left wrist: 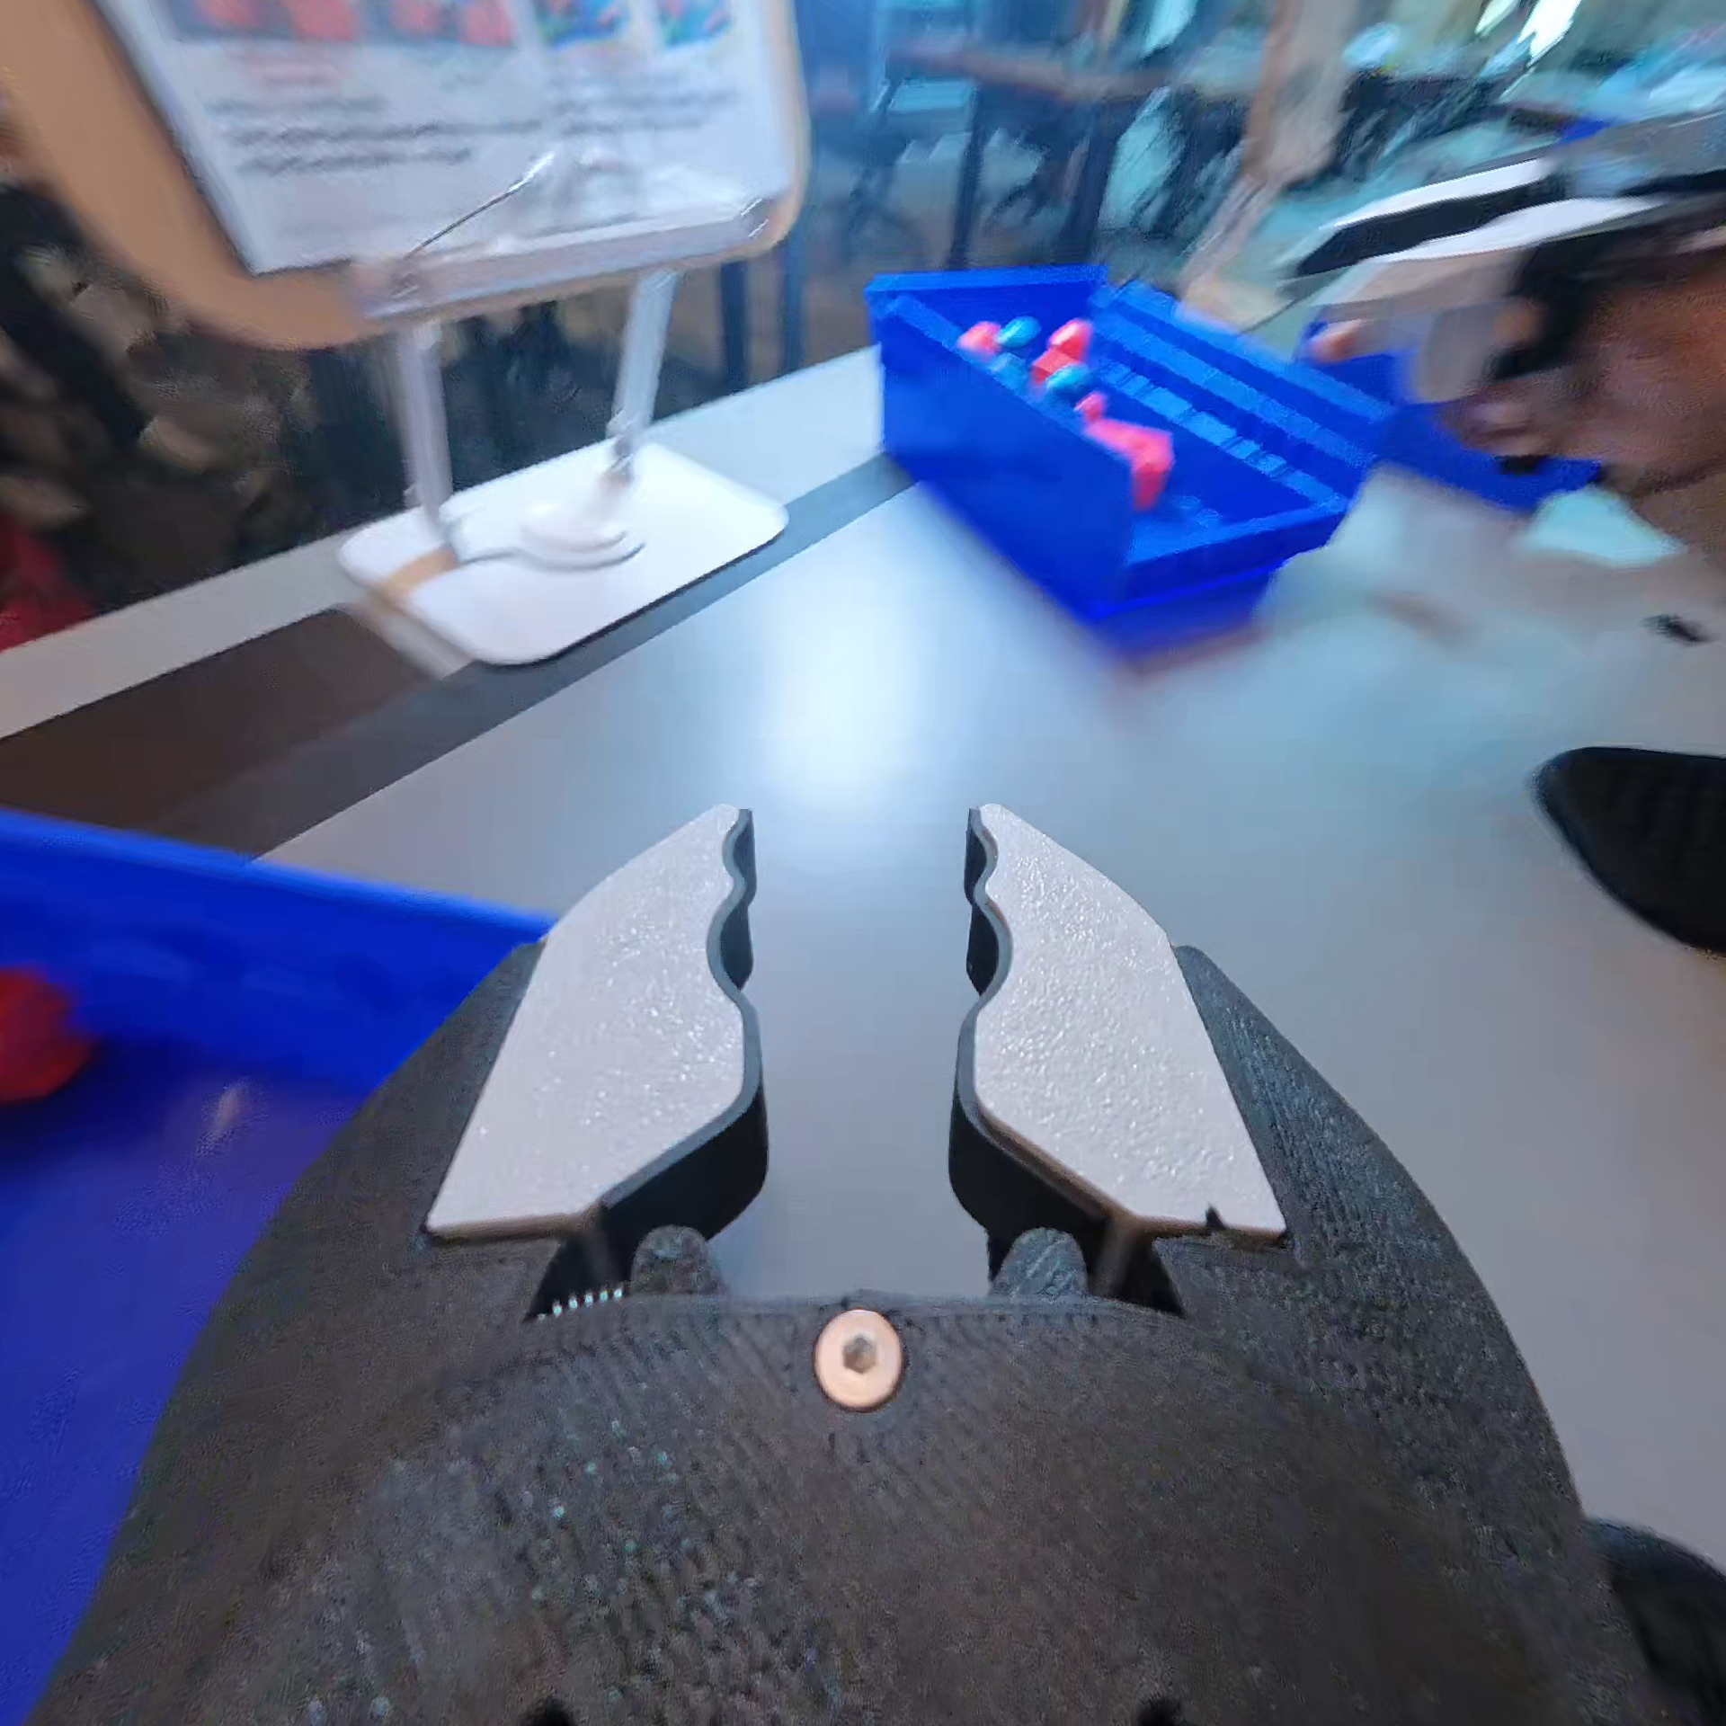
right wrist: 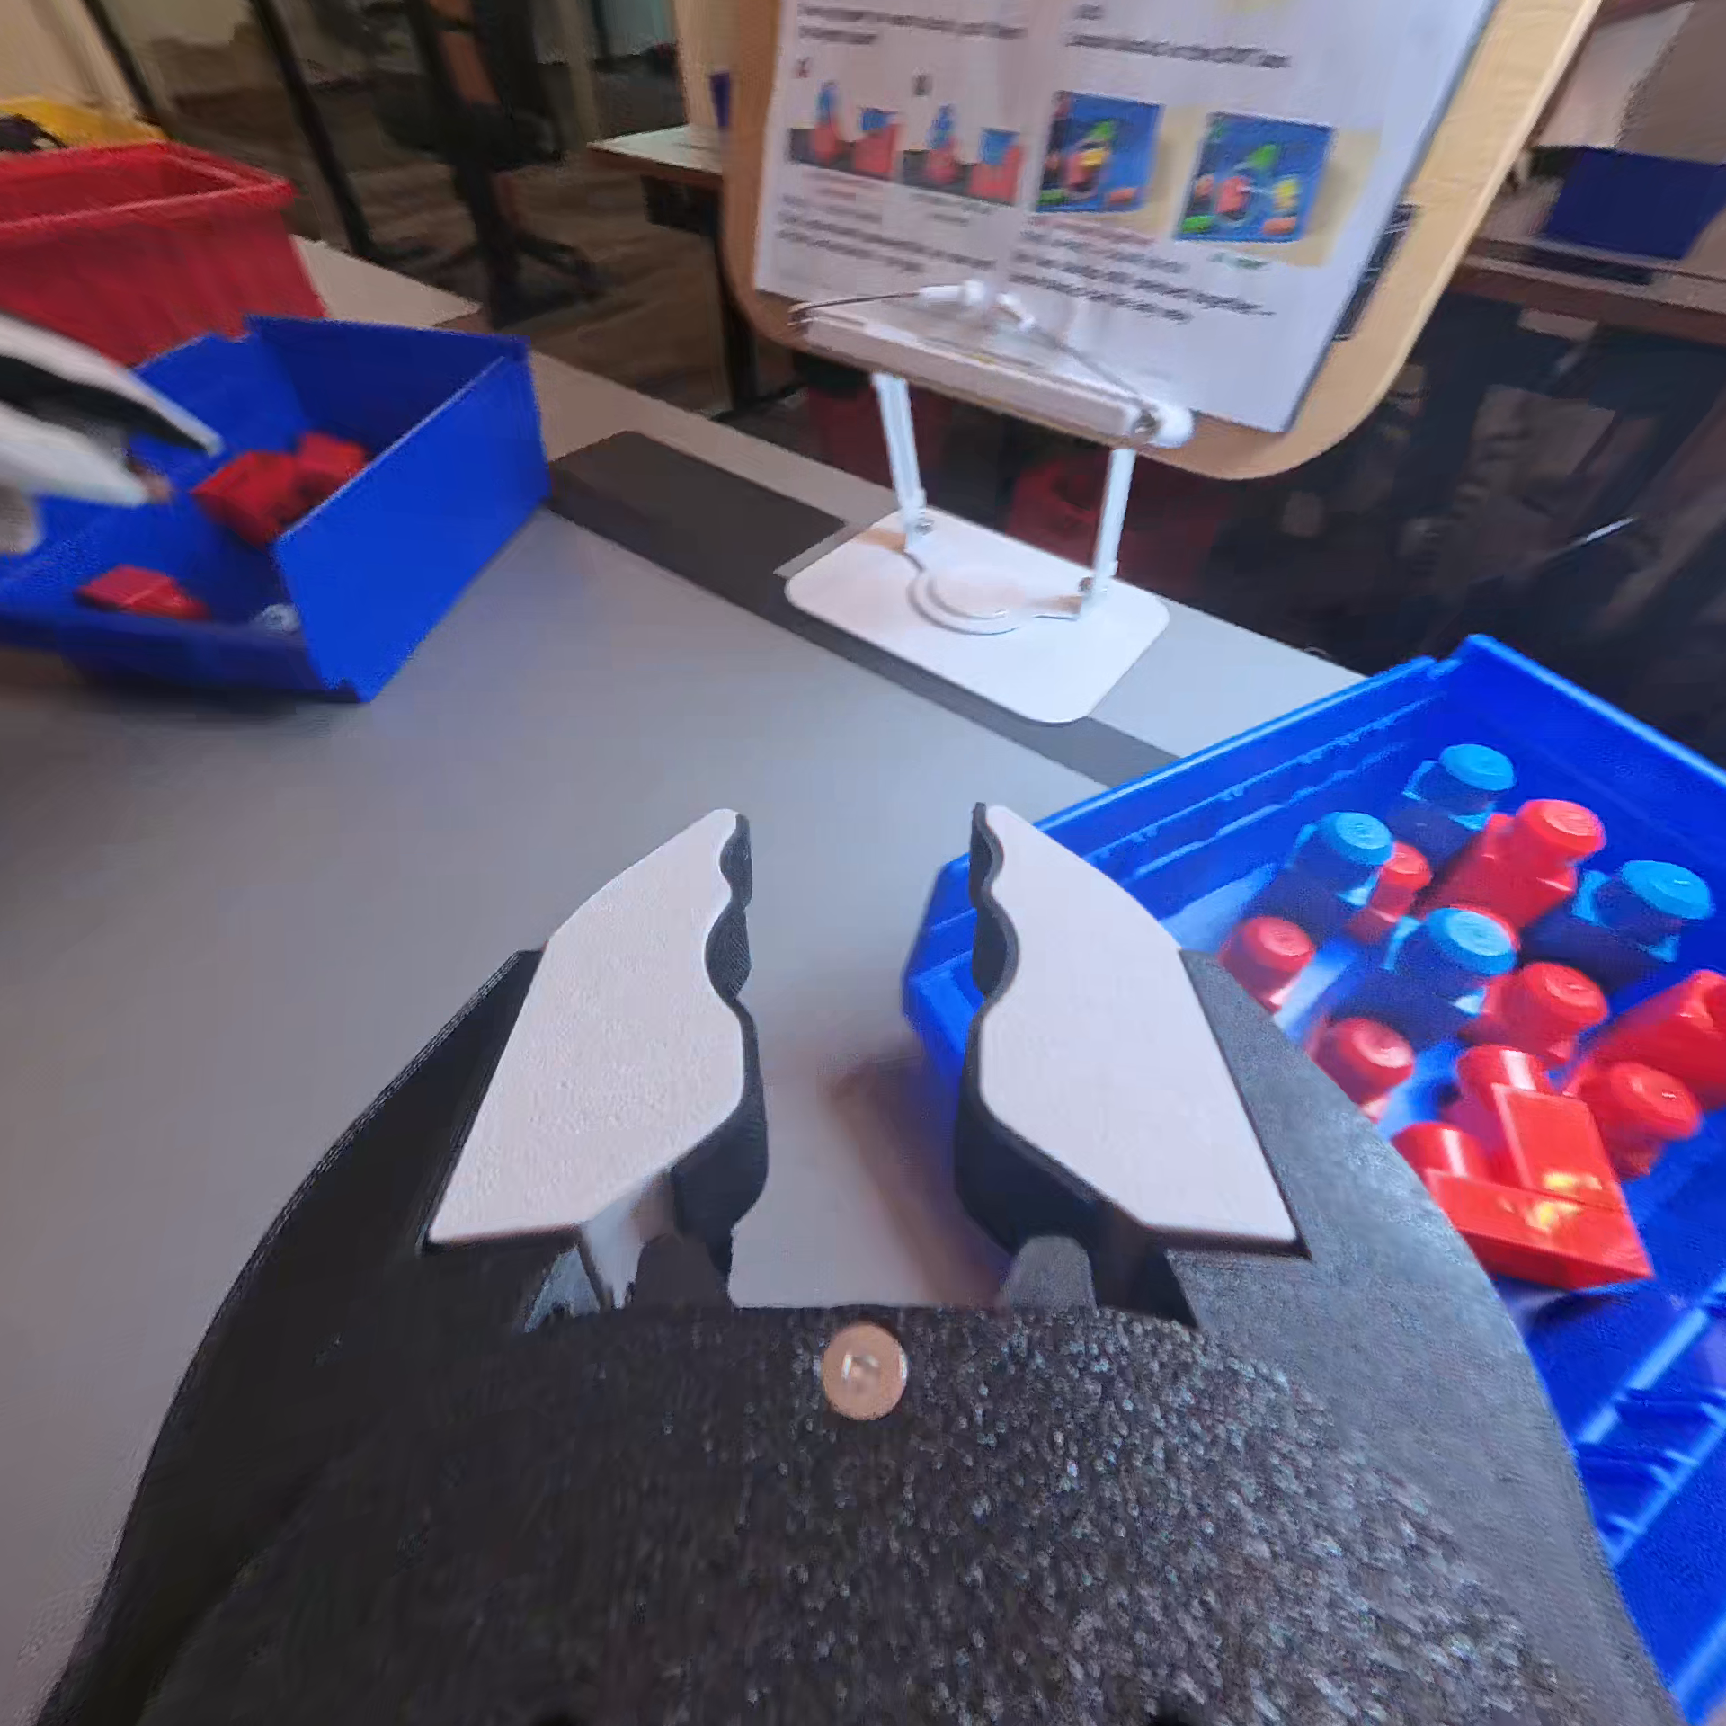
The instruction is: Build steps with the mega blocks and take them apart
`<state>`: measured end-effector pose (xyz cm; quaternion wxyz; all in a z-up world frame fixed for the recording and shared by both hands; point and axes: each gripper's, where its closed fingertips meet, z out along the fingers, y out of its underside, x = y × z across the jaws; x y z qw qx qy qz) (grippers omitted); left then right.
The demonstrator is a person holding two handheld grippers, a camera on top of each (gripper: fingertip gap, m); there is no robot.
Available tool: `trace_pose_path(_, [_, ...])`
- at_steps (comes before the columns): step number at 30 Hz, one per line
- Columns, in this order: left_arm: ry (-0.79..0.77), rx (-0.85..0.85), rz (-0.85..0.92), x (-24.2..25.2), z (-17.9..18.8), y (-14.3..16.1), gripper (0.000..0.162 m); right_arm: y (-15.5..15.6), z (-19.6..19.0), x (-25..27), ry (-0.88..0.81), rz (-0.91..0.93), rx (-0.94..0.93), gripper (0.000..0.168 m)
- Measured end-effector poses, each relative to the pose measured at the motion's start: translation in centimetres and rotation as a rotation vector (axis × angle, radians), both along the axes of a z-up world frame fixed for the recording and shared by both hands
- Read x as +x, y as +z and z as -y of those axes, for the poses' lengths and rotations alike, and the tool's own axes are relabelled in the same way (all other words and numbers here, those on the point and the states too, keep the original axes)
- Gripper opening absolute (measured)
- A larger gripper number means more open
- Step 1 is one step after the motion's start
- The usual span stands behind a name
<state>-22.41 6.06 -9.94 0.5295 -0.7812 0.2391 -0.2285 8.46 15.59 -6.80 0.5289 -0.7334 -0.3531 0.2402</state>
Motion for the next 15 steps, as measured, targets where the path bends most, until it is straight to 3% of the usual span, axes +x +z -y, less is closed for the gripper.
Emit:
trace_pose_path(3, [0.162,-0.171,-0.239,-7.3,-2.0,-1.0,0.051,-1.6,4.8,-1.6,0.101,0.025,0.002,0.044])
trace_pose_path(7, [0.364,-0.428,-0.671,-18.2,-3.5,-4.3,0.049,-3.8,8.2,-3.2,0.171,0.022,0.005,0.042])
trace_pose_path(12, [0.362,-0.794,-1.099,-25.3,-0.5,-9.4,0.051,-6.1,9.0,-3.5,0.192,0.038,-0.011,0.038])
trace_pose_path(15, [0.306,-0.847,-1.283,-26.6,0.1,-11.4,0.041,-6.9,9.0,-3.4,0.201,0.033,-0.047,0.037])
